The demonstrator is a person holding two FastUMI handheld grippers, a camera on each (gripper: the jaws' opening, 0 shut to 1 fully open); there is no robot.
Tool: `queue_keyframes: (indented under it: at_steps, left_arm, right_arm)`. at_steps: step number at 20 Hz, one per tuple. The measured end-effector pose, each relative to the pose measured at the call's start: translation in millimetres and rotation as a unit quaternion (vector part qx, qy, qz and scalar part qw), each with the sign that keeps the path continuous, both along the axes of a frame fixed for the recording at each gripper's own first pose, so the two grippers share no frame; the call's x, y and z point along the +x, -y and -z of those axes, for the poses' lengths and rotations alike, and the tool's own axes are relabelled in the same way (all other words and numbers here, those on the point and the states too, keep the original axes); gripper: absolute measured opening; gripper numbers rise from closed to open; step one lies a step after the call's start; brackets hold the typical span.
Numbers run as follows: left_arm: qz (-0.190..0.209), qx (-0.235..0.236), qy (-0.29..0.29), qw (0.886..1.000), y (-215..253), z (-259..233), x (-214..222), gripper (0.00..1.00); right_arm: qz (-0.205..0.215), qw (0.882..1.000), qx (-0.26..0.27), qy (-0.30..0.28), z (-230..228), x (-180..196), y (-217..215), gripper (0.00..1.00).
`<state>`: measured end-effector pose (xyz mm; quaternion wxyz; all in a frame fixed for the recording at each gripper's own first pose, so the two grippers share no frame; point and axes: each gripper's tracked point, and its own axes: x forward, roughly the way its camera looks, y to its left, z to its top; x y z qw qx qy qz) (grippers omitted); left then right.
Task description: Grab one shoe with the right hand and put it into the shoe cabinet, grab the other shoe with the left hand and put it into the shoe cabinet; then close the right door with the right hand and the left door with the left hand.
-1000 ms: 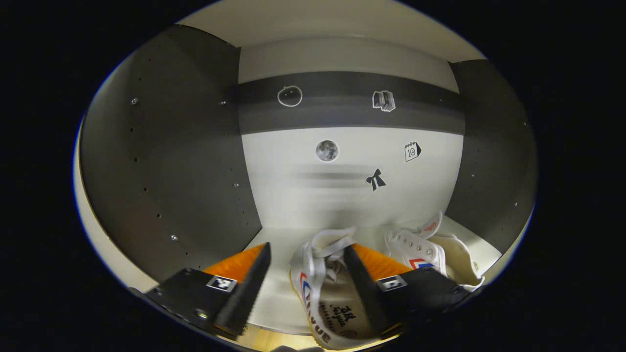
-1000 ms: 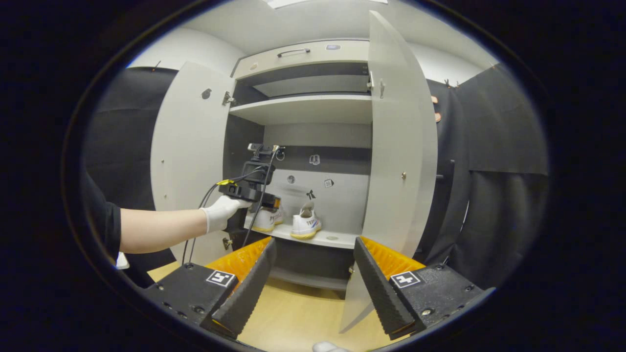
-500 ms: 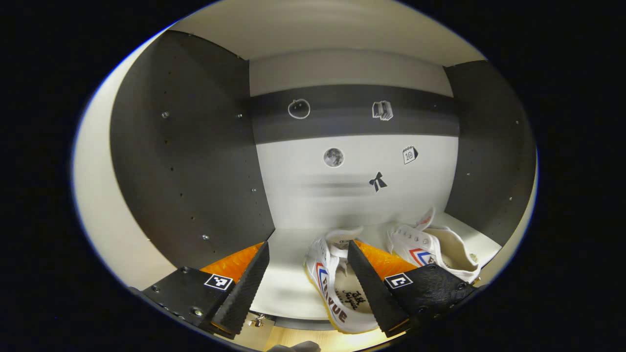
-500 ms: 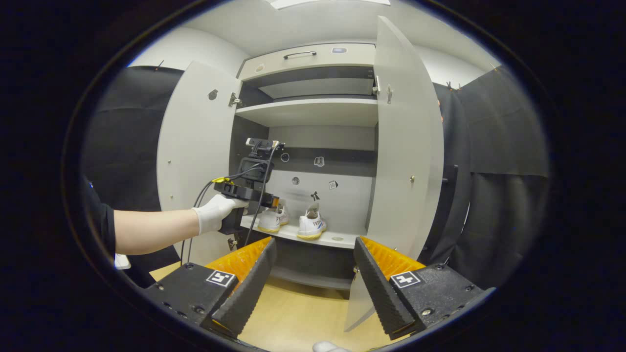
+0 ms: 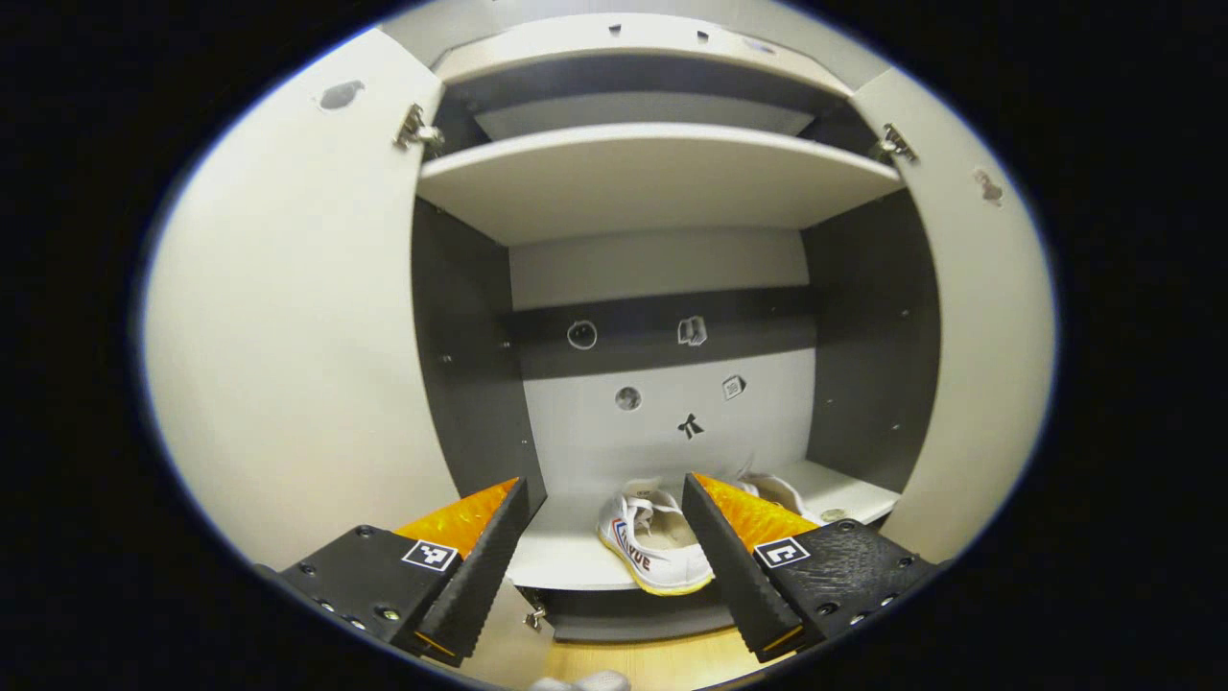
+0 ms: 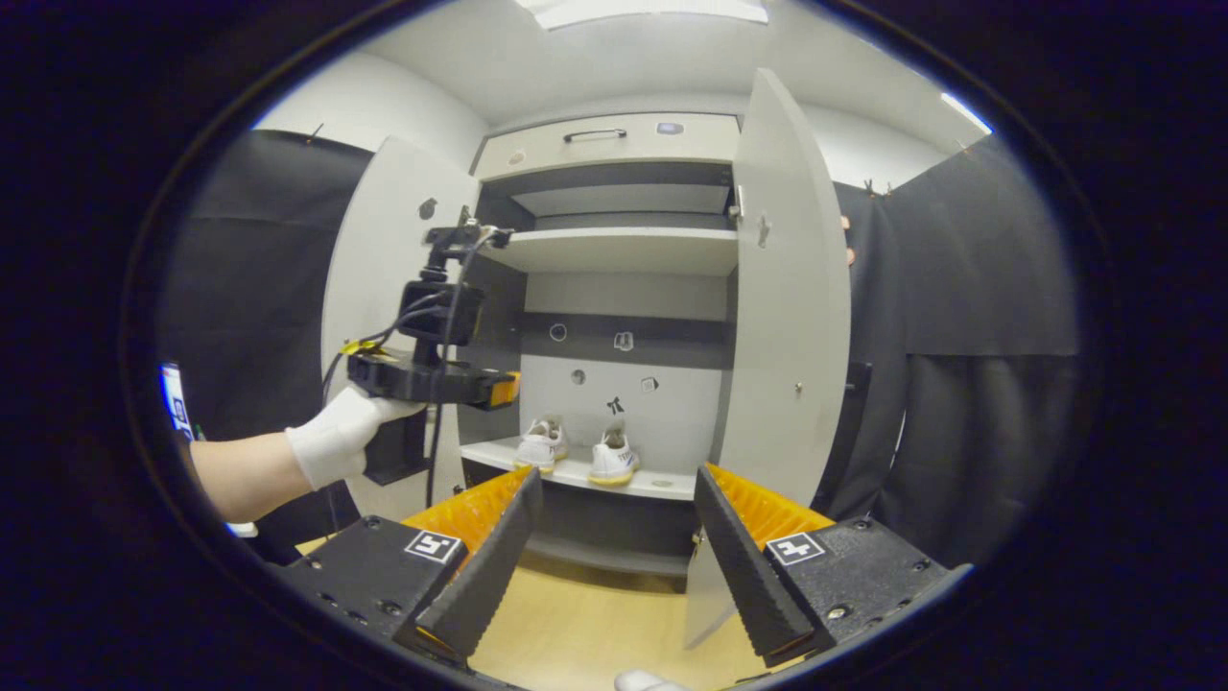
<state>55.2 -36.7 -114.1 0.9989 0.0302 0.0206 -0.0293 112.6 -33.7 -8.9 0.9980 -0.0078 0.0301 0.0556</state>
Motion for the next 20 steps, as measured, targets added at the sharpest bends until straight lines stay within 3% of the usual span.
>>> queue_keyframes:
  at_steps: [5,6,12,16,20]
  left_arm:
    - [0.023,-0.001,0.037,0.999,-5.2,-14.5,-100.4,1.0]
    - [0.02,-0.006,0.039,0.999,-10.8,-15.7,-119.8,0.96]
    - [0.008,-0.018,0.028,0.999,-33.4,17.9,-220.4,0.96]
    - [-0.003,-0.019,0.008,1.0,-39.6,46.6,-255.1,0.96]
    - [-0.001,-0.02,0.002,1.0,-36.7,60.3,-263.0,0.96]
  right_arm:
    - [0.057,0.998,0.003,0.006,-5.6,-16.2,34.1,1.0]
    - [0.069,0.998,0.005,0.005,-4.5,-18.3,43.1,1.0]
    - [0.144,0.99,0.007,-0.001,0.5,-26.2,104.9,1.0]
    - [0.199,0.98,0.026,-0.01,3.8,-15.1,164.4,1.0]
    - [0.216,0.976,0.034,-0.015,3.8,12.5,199.0,1.0]
